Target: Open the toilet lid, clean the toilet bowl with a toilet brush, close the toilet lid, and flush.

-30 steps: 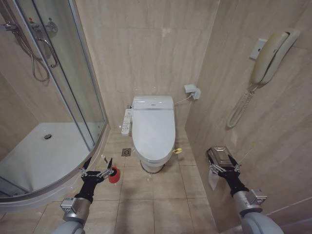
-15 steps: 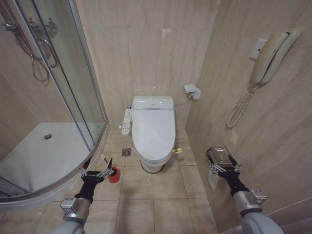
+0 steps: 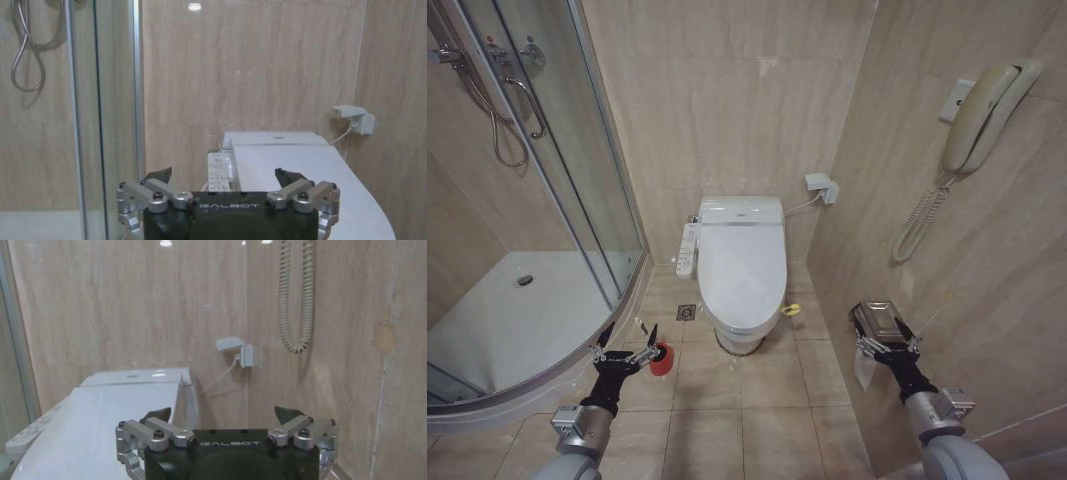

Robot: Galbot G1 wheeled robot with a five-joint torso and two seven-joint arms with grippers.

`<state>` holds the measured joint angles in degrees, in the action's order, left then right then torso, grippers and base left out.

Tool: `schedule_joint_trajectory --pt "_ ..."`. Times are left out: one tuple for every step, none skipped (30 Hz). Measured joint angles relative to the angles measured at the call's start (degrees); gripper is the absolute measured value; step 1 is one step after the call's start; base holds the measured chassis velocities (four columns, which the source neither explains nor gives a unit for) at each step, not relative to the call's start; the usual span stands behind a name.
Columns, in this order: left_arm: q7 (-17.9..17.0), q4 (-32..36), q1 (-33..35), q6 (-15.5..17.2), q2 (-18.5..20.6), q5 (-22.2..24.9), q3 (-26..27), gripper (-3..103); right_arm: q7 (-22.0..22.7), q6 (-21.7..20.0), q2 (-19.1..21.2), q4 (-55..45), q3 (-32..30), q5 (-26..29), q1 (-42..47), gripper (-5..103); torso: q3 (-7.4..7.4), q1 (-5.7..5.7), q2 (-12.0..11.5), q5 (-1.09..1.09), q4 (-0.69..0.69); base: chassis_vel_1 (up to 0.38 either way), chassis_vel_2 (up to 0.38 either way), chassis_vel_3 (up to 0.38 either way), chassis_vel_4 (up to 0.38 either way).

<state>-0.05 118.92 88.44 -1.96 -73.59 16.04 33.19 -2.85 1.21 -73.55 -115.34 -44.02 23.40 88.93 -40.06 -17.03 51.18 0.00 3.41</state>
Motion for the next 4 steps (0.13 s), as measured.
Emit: schedule_joint_trajectory --pt "0.0 0.0 0.0 0.0 0.0 0.0 0.0 100 0.0 0.0 0.0 0.0 0.0 0.0 0.0 100 0.00 0.00 0.0 0.00 0.00 0.000 0.000 0.000 0.000" --pt "0.0 0.0 0.0 0.0 0.0 0.0 0.0 100 0.0 0.0 0.0 0.0 0.0 0.0 0.0 100 0.00 0.00 0.0 0.00 0.00 0.000 0.000 0.000 0.000" --pt "0.0 0.0 0.0 0.0 0.0 0.0 0.0 100 0.0 0.0 0.0 0.0 0.0 0.0 0.0 100 0.00 0.00 0.0 0.00 0.00 0.000 0.000 0.000 0.000" --pt "0.0 0.0 0.0 0.0 0.0 0.0 0.0 100 0.0 0.0 0.0 0.0 0.0 0.0 0.0 100 0.00 0.00 0.0 0.00 0.00 0.000 0.000 0.000 0.000"
